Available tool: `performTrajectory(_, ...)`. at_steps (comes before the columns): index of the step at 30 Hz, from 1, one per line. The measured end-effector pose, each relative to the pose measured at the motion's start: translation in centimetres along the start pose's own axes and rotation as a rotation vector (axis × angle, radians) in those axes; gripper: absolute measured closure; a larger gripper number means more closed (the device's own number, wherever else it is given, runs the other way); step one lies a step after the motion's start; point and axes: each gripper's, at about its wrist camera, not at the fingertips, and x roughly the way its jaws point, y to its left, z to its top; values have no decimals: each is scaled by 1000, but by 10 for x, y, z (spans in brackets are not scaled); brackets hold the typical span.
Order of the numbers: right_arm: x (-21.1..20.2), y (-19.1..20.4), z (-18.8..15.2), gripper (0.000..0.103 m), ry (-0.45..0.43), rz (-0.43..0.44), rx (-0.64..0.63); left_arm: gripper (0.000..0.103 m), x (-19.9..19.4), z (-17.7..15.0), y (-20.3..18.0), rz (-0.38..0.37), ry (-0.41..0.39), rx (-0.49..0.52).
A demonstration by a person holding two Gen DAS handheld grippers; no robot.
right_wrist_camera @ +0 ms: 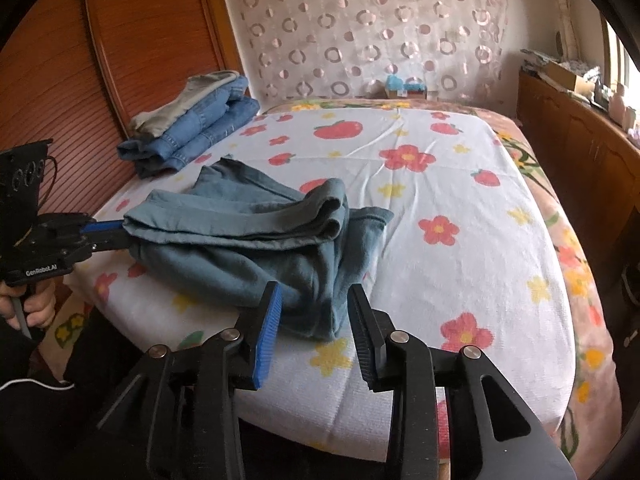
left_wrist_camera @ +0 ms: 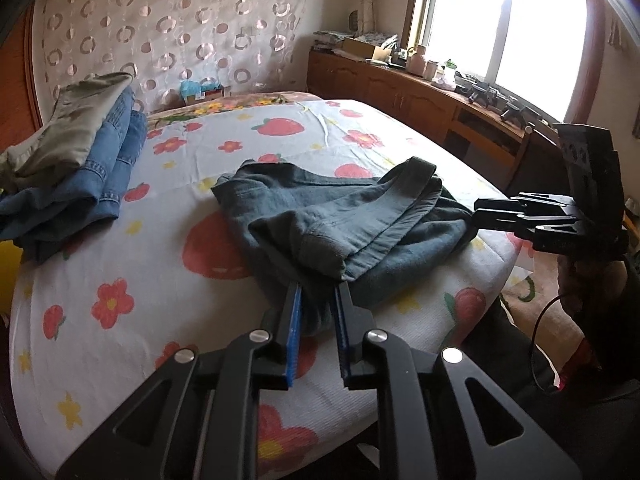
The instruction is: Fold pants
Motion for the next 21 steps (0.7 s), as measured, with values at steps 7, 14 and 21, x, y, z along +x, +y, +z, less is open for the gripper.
performTrajectory(7,0,0,0,69,-1,1,-3,89,6,14,-1,14,-1,18)
performTrajectory(14,0,-2,1,68,0,-5,-5,89,20,36,0,15,-2,34)
performTrajectory(21,1,-7,10,67,-9,-10,-9,89,43,53,17,54,-2,3)
